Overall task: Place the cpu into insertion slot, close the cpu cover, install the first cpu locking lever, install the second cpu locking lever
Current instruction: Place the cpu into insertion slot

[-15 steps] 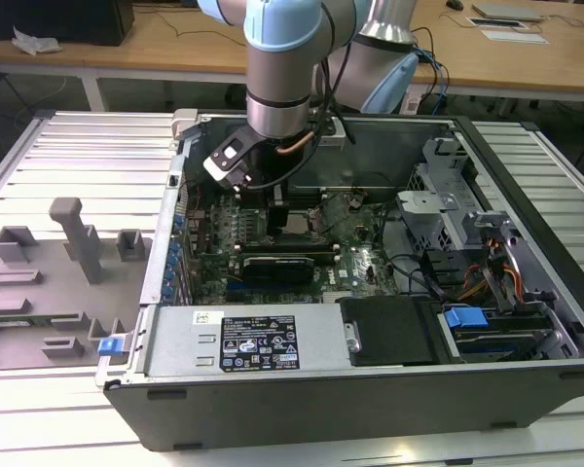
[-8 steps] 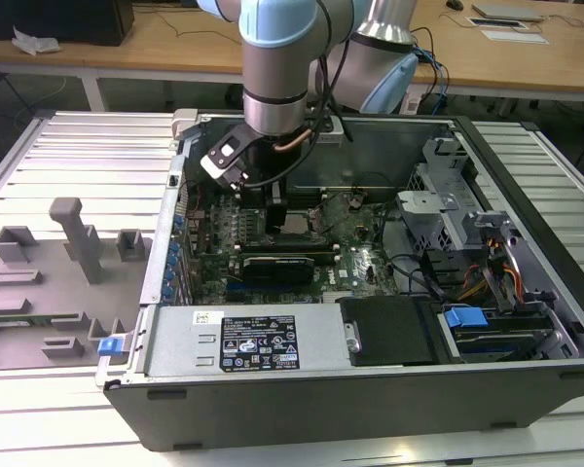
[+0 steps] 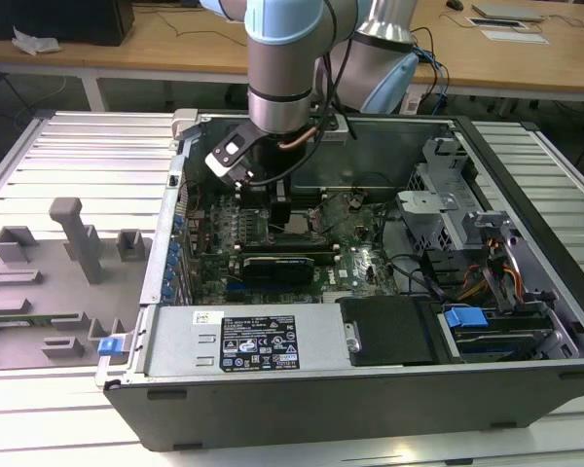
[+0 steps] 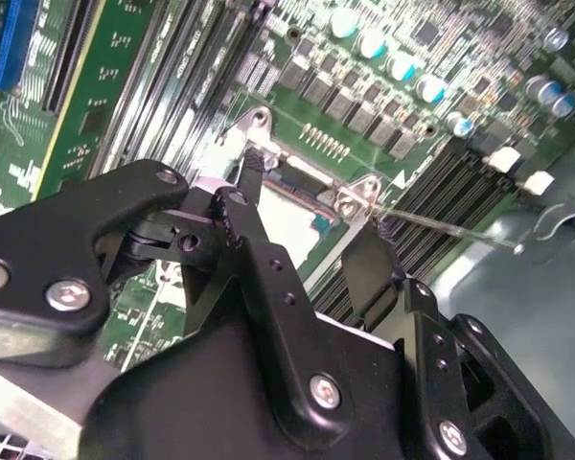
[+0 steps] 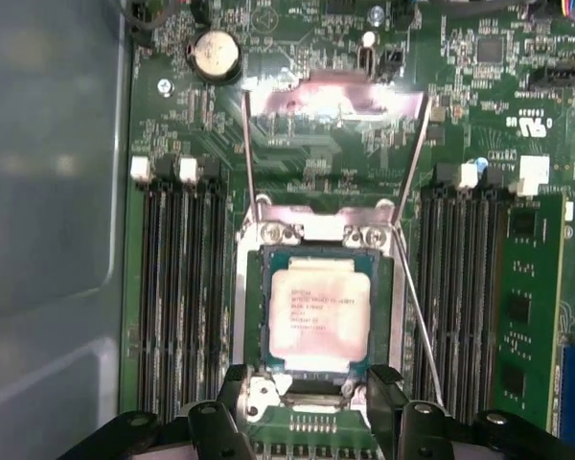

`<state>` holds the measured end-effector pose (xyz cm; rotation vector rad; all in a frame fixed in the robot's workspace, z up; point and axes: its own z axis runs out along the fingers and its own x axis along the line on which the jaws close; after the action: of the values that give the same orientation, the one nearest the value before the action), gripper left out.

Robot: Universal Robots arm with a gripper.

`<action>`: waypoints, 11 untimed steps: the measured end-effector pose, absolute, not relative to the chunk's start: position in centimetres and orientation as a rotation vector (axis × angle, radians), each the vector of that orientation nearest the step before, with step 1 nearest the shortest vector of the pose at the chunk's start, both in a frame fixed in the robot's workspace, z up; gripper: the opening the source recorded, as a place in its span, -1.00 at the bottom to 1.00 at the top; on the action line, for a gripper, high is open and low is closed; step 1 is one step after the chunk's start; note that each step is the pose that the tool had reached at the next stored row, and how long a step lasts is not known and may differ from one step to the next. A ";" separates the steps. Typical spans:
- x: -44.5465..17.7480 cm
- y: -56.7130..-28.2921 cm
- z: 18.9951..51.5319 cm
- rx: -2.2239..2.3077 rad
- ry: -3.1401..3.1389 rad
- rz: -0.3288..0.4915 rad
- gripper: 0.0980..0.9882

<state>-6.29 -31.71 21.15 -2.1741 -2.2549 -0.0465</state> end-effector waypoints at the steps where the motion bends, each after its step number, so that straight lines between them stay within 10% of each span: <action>1: -6.1 -31.7 21.1 -2.174 -2.255 -0.047 0.15; 11: -7.7 -31.7 21.2 -2.177 -2.258 -0.053 0.15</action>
<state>-7.73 -31.71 21.15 -2.1767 -2.2580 -0.0531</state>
